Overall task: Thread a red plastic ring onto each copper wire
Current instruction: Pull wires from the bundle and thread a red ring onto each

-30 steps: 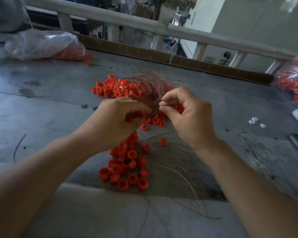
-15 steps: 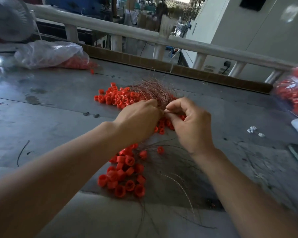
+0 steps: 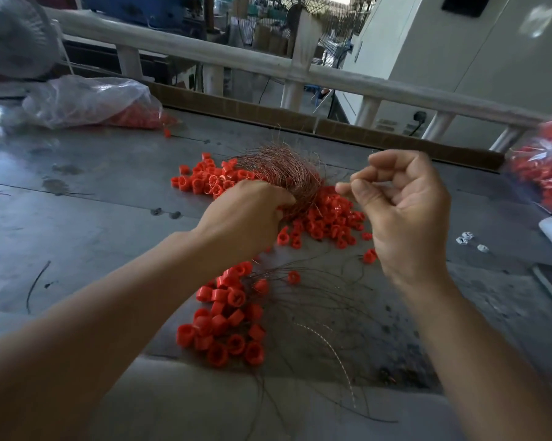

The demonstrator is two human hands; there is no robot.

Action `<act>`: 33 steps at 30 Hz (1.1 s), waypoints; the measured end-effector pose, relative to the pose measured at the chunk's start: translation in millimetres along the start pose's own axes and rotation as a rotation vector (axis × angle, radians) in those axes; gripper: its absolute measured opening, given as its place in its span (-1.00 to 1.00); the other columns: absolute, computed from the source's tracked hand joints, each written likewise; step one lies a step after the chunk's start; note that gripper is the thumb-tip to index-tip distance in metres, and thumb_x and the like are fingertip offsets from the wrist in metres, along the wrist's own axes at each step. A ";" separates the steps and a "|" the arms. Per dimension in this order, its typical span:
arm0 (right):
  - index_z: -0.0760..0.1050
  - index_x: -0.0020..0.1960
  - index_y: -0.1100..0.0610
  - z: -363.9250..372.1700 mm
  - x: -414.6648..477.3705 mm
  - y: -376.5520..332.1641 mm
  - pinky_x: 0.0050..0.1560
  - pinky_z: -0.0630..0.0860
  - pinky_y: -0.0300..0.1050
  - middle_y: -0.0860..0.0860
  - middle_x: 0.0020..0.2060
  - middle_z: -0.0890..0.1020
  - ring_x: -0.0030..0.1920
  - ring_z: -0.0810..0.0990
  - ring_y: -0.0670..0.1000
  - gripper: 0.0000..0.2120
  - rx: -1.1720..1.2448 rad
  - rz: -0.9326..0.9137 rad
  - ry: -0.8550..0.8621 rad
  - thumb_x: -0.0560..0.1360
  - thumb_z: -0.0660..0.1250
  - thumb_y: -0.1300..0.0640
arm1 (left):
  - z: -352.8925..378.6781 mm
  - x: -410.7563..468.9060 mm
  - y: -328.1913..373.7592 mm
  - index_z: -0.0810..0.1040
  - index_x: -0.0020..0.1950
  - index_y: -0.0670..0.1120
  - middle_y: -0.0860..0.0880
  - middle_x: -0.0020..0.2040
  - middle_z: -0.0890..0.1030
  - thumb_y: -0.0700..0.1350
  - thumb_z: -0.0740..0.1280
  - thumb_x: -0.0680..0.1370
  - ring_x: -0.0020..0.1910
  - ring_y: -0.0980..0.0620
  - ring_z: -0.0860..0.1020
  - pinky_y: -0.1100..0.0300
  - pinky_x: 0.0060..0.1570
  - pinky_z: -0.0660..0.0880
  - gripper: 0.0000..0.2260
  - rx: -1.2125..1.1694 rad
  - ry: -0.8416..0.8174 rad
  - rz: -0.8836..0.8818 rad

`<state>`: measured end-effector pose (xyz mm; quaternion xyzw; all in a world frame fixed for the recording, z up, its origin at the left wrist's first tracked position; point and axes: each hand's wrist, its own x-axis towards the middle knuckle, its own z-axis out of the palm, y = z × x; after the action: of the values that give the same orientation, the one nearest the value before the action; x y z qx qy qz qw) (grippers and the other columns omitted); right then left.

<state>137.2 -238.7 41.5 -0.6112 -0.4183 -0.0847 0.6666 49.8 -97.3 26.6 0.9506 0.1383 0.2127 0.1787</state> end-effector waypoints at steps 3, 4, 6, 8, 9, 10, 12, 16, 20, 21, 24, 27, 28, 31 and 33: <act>0.37 -0.06 0.00 0.1 -0.1 -1.0 -0.09 0.56 -0.14 -0.08 -0.29 0.59 -0.24 0.62 -0.10 -0.68 -0.041 0.018 -0.029 0.44 0.31 0.40 | -13.5 -12.5 -1.2 0.63 0.10 -0.05 0.06 -0.06 0.66 -0.28 0.29 0.51 -0.21 0.30 0.53 0.52 -0.16 0.36 -0.75 -0.097 0.165 0.025; 0.36 -0.04 -0.03 1.6 -1.3 -1.4 -0.07 0.55 -0.14 -0.10 -0.26 0.61 -0.22 0.62 -0.12 -0.67 -0.069 0.020 -0.060 0.45 0.31 0.39 | -18.5 -17.5 0.2 0.66 0.02 -0.01 0.15 -0.17 0.64 -0.28 0.32 0.49 -0.30 0.36 0.51 0.59 -0.26 0.32 -0.77 -0.161 0.199 0.007; 0.37 0.00 -0.08 5.9 -5.1 -2.5 -0.04 0.54 -0.16 -0.15 -0.22 0.63 -0.16 0.62 -0.14 -0.66 -0.124 0.023 -0.142 0.45 0.33 0.33 | -26.0 -27.4 1.4 0.63 -0.17 0.15 0.24 -0.36 0.58 -0.29 0.39 0.44 -0.38 0.33 0.53 0.56 -0.32 0.39 -0.70 -0.375 0.221 -0.047; 0.36 0.02 -0.10 10.2 -9.3 -4.9 -0.07 0.54 -0.24 -0.18 -0.18 0.63 -0.17 0.62 -0.16 -0.62 -0.122 0.029 -0.200 0.41 0.39 0.29 | -27.7 -36.5 2.2 0.61 -0.27 0.18 0.13 -0.37 0.63 -0.28 0.45 0.38 -0.38 0.21 0.57 0.38 -0.25 0.52 -0.69 -0.646 0.218 -0.080; 0.36 0.03 -0.11 12.2 -11.5 -6.0 -0.12 0.53 -0.29 -0.17 -0.17 0.61 -0.21 0.61 -0.17 -0.59 -0.108 0.028 -0.214 0.38 0.42 0.28 | -27.5 -40.1 2.6 0.62 -0.26 0.14 0.11 -0.35 0.64 -0.26 0.47 0.35 -0.37 0.17 0.57 0.33 -0.26 0.54 -0.74 -0.769 0.219 -0.094; 0.35 0.03 -0.11 14.0 -13.0 -6.3 -0.15 0.52 -0.32 -0.15 -0.17 0.58 -0.24 0.60 -0.18 -0.56 -0.101 0.022 -0.220 0.34 0.45 0.27 | -25.9 -41.6 1.8 0.62 -0.24 0.10 0.09 -0.34 0.64 -0.20 0.47 0.32 -0.38 0.16 0.57 0.33 -0.28 0.53 -0.82 -0.852 0.211 -0.107; 0.34 0.02 -0.12 15.7 -15.9 -6.3 -0.17 0.51 -0.35 -0.14 -0.23 0.55 -0.24 0.60 -0.20 -0.55 -0.113 0.008 -0.241 0.30 0.48 0.22 | -23.1 -42.6 2.1 0.62 -0.23 0.03 0.06 -0.36 0.64 -0.05 0.42 0.27 -0.38 0.15 0.57 0.36 -0.32 0.50 -0.89 -0.921 0.184 -0.120; 0.34 -0.04 -0.12 16.4 -20.5 -7.3 -0.20 0.52 -0.36 -0.13 -0.24 0.55 -0.24 0.61 -0.19 -0.54 -0.128 -0.029 -0.322 0.31 0.47 0.30 | -18.5 -44.3 2.3 0.66 -0.26 0.04 0.01 -0.35 0.64 0.13 0.39 0.23 -0.36 0.11 0.57 0.25 -0.33 0.53 -0.78 -0.902 0.105 -0.085; 0.32 -0.07 -0.12 18.0 -22.4 -10.7 -0.22 0.60 -0.21 -0.13 -0.25 0.53 -0.24 0.63 -0.13 -0.60 -0.144 -0.089 -0.411 0.32 0.44 0.26 | -18.2 -44.4 3.9 0.65 -0.25 0.04 -0.01 -0.38 0.62 0.11 0.37 0.24 -0.44 0.18 0.51 0.28 -0.40 0.48 -0.79 -0.858 0.037 -0.053; 0.33 -0.08 -0.12 17.7 -22.6 -11.4 -0.22 0.61 -0.18 -0.13 -0.26 0.53 -0.24 0.63 -0.12 -0.61 -0.138 -0.088 -0.424 0.32 0.44 0.24 | -18.7 -44.2 3.6 0.65 -0.26 0.03 -0.01 -0.39 0.62 0.09 0.37 0.26 -0.46 0.19 0.50 0.30 -0.41 0.47 -0.82 -0.857 0.028 -0.063; 0.33 -0.10 -0.13 18.6 -23.8 -12.0 -0.21 0.60 -0.21 -0.13 -0.26 0.54 -0.22 0.63 -0.11 -0.61 -0.159 -0.111 -0.463 0.30 0.43 0.24 | -19.2 -44.5 4.3 0.64 -0.32 -0.02 -0.03 -0.42 0.61 -0.10 0.42 0.37 -0.47 0.17 0.51 0.31 -0.45 0.47 -0.93 -0.876 0.016 -0.076; 0.39 -0.08 -0.09 18.0 -21.9 -10.7 -0.21 0.54 -0.35 -0.13 -0.25 0.54 -0.20 0.59 -0.10 -0.65 -0.232 -0.163 -0.454 0.33 0.44 0.25 | -19.7 -43.1 4.4 0.63 -0.32 -0.09 -0.07 -0.43 0.60 -0.24 0.38 0.40 -0.48 0.14 0.52 0.31 -0.46 0.46 -0.88 -0.921 0.084 -0.097; 0.46 -0.07 -0.01 17.3 -21.0 -10.5 -0.22 0.51 -0.38 -0.12 -0.26 0.54 -0.21 0.57 -0.10 -0.74 -0.282 -0.208 -0.440 0.35 0.43 0.24 | -20.0 -42.2 3.9 0.62 -0.31 -0.12 -0.07 -0.44 0.59 -0.27 0.36 0.42 -0.48 0.13 0.52 0.31 -0.46 0.46 -0.88 -0.945 0.109 -0.106; 0.60 -0.11 0.22 15.4 -18.9 -9.7 -0.17 0.46 -0.37 0.00 -0.27 0.57 -0.21 0.53 -0.10 -0.90 -0.417 -0.307 -0.393 0.38 0.40 0.26 | -19.6 -41.3 2.3 0.61 -0.30 -0.13 -0.02 -0.45 0.58 -0.30 0.35 0.44 -0.46 0.11 0.52 0.33 -0.44 0.45 -0.85 -0.952 0.138 -0.125; 0.60 -0.12 0.24 14.8 -18.0 -10.1 -0.15 0.44 -0.39 0.00 -0.25 0.56 -0.20 0.51 -0.10 -0.92 -0.471 -0.303 -0.372 0.39 0.38 0.28 | -19.1 -43.0 3.0 0.63 -0.25 -0.09 -0.03 -0.38 0.63 -0.28 0.39 0.40 -0.40 0.09 0.56 0.34 -0.37 0.49 -0.89 -0.958 0.127 -0.097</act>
<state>112.7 -235.2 35.7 -0.6843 -0.5877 -0.1642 0.3991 4.2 -109.2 28.7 0.7389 0.0798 0.3014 0.5974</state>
